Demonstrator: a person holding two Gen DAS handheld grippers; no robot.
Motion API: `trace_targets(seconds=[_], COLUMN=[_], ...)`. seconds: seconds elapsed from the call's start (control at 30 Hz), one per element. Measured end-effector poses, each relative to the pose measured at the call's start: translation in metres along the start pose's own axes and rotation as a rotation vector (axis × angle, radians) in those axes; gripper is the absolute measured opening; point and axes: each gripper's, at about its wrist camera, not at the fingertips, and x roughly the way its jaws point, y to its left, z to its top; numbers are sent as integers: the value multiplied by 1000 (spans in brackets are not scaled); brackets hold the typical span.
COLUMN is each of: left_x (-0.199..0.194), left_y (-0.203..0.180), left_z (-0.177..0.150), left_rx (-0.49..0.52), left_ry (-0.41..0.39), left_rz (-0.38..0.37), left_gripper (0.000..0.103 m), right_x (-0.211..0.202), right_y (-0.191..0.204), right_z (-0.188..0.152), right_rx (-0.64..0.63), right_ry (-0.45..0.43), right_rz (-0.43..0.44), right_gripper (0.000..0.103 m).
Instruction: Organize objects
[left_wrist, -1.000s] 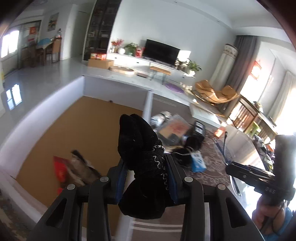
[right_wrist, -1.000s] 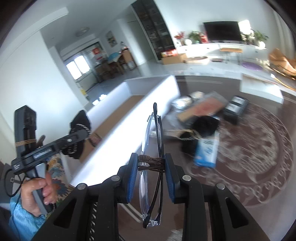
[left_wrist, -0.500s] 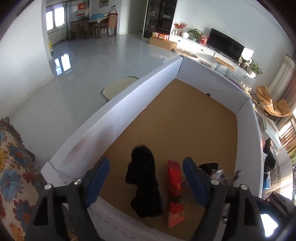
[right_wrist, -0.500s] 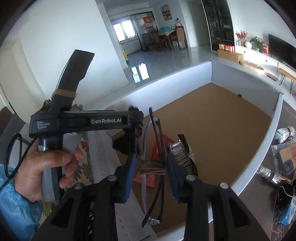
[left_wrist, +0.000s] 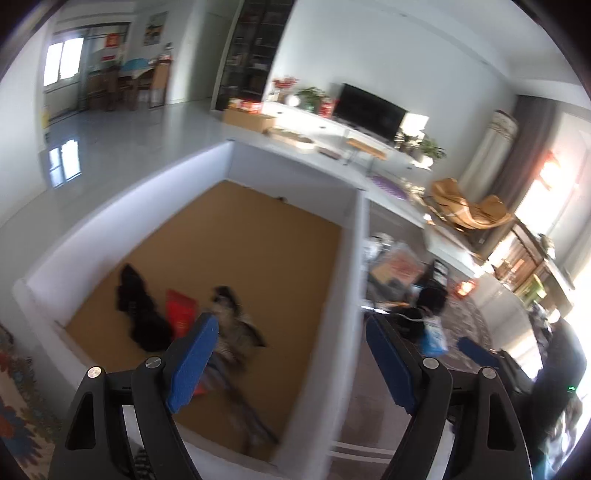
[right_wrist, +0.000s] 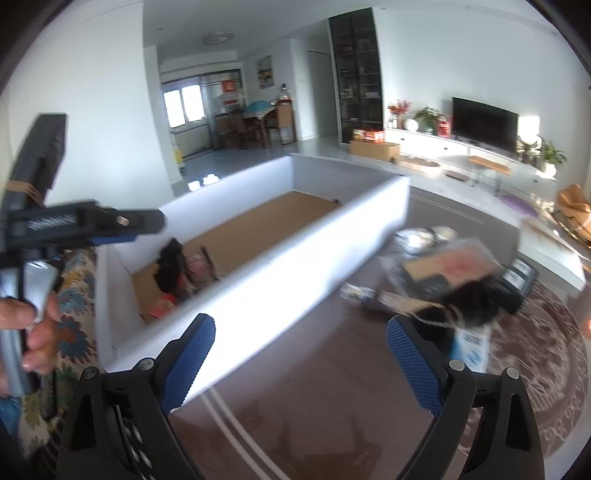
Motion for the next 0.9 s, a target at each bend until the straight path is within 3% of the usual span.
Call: trace_targets(seconds=[0.07,0.13,0.2,0.27,0.37,0.5,0.73,0.9], left_x=[-1,7,26,50,88,122,128,130], left_y=[-42,-80,-112,-138,-158,-159,-138,-142], left_z=[-17,-35,-57,-76,-106,-123,-124,-126], left_rx=[57,111,169,217,256,271,234,288], left_ry=[-7,7,47,122,229,325,281,275], left_rz=[-89,-161,-213,-220,-194,-107,6,58], left_gripper=[88,103,103,103,103,103,103,103], right_x=[-14,-19,-25,-33,-42,-42,-37,-36], right_y=[-35,-69,-102,-132,-159,-173,-183,-184], right_z=[-27,-54,-82,-102,-117,-120,-126,-125], right_rx=[8,14,61,123,193,243,326,324], right_ry=[23,66,134,173,217,251,266,267], right_rz=[-114,-241,-330,-381,-427,-450,-431,-433], right_gripper=[95,95,95,95,95,95,103,103])
